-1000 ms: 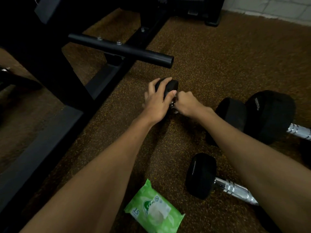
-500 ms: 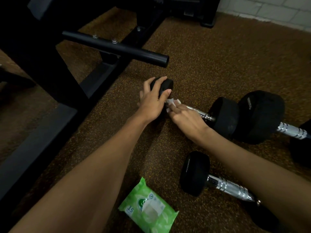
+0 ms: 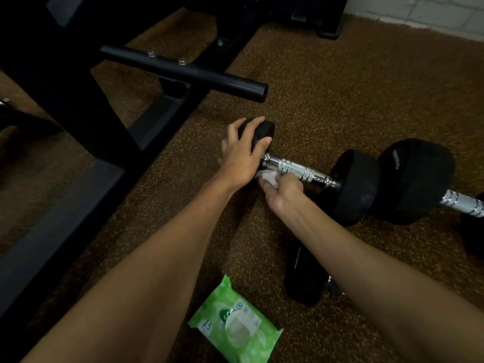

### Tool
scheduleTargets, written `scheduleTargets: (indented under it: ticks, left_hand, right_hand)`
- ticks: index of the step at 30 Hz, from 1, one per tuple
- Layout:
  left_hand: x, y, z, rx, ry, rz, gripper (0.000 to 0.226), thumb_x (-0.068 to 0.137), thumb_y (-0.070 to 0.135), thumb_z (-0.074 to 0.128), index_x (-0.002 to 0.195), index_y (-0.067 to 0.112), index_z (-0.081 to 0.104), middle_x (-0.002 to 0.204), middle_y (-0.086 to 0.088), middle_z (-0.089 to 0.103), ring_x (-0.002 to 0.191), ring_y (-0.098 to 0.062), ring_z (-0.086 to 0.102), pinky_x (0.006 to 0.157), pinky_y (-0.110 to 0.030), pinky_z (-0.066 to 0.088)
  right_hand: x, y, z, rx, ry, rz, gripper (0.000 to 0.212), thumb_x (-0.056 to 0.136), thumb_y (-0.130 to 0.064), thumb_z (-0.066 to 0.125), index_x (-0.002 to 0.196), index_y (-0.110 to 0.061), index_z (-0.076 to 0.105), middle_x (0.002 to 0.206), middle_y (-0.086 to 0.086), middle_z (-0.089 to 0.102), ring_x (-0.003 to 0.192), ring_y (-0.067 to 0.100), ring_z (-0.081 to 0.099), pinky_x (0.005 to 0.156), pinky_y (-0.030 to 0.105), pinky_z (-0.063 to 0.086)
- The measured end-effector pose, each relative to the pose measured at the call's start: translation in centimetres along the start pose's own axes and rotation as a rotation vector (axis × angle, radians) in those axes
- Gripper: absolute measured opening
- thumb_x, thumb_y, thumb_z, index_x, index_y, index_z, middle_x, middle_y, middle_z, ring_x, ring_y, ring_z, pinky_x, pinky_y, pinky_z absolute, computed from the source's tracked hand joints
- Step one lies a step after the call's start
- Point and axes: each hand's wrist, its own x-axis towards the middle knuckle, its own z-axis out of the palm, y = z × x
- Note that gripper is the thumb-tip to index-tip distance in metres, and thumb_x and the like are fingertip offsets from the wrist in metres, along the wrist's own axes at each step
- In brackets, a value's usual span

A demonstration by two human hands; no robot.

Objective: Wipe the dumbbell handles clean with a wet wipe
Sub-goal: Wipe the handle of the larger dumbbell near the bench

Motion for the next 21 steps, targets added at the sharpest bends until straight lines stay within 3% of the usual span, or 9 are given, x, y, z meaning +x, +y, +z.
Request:
scheduleTargets:
  ticks: [3, 8, 12, 14, 17, 19, 21]
  left_hand:
    - [0.0, -0.1, 0.0, -0.007, 0.0, 0.002, 0.045, 0.096, 0.043, 0.043, 0.14, 0.04, 0.034, 0.149, 0.0, 0.019, 0.134, -0.03, 0.022, 0.108, -0.049, 0.025]
    - [-0.1, -0.2, -0.1, -0.009, -0.002, 0.01, 0.045, 0.096, 0.044, 0.042, 0.141, 0.04, 0.033, 0.149, 0.0, 0.018, 0.135, -0.029, 0.02, 0.108, -0.051, 0.025]
    - [-0.2, -0.3, 0.0, -0.018, 0.0, 0.006, 0.045, 0.096, 0.043, 0.042, 0.14, 0.04, 0.033, 0.149, 0.0, 0.018, 0.135, -0.028, 0.02, 0.109, -0.05, 0.024]
    - [-0.3, -0.2, 0.0, -0.022, 0.003, 0.009, 0.045, 0.096, 0.042, 0.043, 0.14, 0.04, 0.034, 0.149, 0.0, 0.018, 0.135, -0.028, 0.021, 0.109, -0.05, 0.024]
    - [-0.3, -0.3, 0.0, -0.026, 0.005, 0.013, 0.045, 0.096, 0.042, 0.043, 0.14, 0.04, 0.034, 0.148, 0.0, 0.019, 0.134, -0.027, 0.021, 0.109, -0.05, 0.025]
    - [-0.2, -0.4, 0.0, -0.022, 0.007, 0.018, 0.046, 0.096, 0.043, 0.043, 0.14, 0.039, 0.034, 0.148, 0.0, 0.019, 0.134, -0.028, 0.022, 0.109, -0.051, 0.025]
    - [-0.2, -0.4, 0.1, -0.019, 0.008, 0.018, 0.046, 0.096, 0.043, 0.043, 0.14, 0.04, 0.034, 0.148, 0.0, 0.019, 0.134, -0.028, 0.022, 0.109, -0.05, 0.025]
  right_hand:
    - [-0.3, -0.6, 1.3, 0.085, -0.02, 0.027, 0.044, 0.092, 0.007, 0.022, 0.128, 0.01, 0.048, 0.118, 0.023, 0.058, 0.093, 0.032, 0.061, 0.062, 0.032, 0.053]
    - [-0.4, -1.3, 1.0, 0.115, -0.016, 0.072, 0.043, 0.094, 0.01, 0.021, 0.131, 0.015, 0.04, 0.13, 0.025, 0.05, 0.121, 0.035, 0.052, 0.082, 0.033, 0.049]
    - [0.3, -0.4, 1.3, 0.144, 0.061, 0.012, 0.042, 0.09, 0.009, 0.027, 0.127, 0.011, 0.047, 0.129, 0.027, 0.053, 0.095, 0.033, 0.062, 0.05, 0.031, 0.053]
    - [0.6, -0.1, 1.7, 0.132, 0.09, -0.027, 0.043, 0.09, 0.009, 0.027, 0.125, 0.009, 0.051, 0.126, 0.026, 0.056, 0.074, 0.027, 0.06, 0.044, 0.032, 0.051]
    - [0.5, -0.3, 1.9, 0.099, 0.091, -0.022, 0.042, 0.091, 0.007, 0.027, 0.125, 0.009, 0.051, 0.119, 0.025, 0.059, 0.066, 0.024, 0.056, 0.036, 0.024, 0.047]
    - [0.4, -0.5, 1.7, 0.102, 0.068, 0.006, 0.043, 0.091, 0.006, 0.025, 0.127, 0.01, 0.048, 0.11, 0.023, 0.06, 0.072, 0.024, 0.059, 0.043, 0.025, 0.05]
    - [0.4, -0.6, 1.2, 0.123, 0.044, 0.039, 0.043, 0.092, 0.007, 0.024, 0.129, 0.012, 0.045, 0.121, 0.025, 0.056, 0.099, 0.031, 0.063, 0.068, 0.027, 0.055]
